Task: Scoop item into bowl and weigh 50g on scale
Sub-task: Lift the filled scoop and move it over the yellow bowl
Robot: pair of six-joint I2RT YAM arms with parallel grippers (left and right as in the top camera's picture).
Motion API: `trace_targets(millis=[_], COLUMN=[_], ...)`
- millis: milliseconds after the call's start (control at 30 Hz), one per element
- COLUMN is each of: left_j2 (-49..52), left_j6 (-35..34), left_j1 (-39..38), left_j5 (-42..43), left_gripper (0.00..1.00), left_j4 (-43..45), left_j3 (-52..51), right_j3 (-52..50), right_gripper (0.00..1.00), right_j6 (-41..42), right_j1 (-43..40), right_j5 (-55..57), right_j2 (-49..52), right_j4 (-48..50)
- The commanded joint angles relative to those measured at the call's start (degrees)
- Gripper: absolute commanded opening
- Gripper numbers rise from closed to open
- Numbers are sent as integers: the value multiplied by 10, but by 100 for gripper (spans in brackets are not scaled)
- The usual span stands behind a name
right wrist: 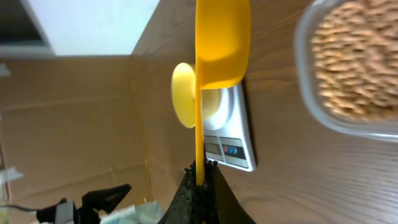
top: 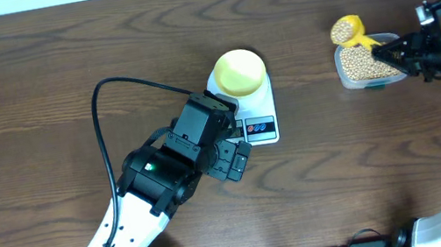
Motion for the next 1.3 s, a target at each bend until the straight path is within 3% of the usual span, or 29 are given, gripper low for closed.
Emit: trace_targets(millis=[0,533,1000,1267], left_j2=[0,0,0,0], left_j6=[5,5,5,5], left_j1=[2,2,2,2], left_j5=[-1,-1,-1,-1], left_gripper=[99,99,99,99], left_j4=[-1,-1,-1,-1], left_j3=[13,13,13,13], right_j3=[-3,-3,-3,-3], right_gripper=[1,1,1,1], right_j6=[11,97,99,99], right_j1=[27,144,225,287], right_j5=[-46,-62,-70,13], right_j2=[3,3,3,3], right_j4=[12,114,145,151])
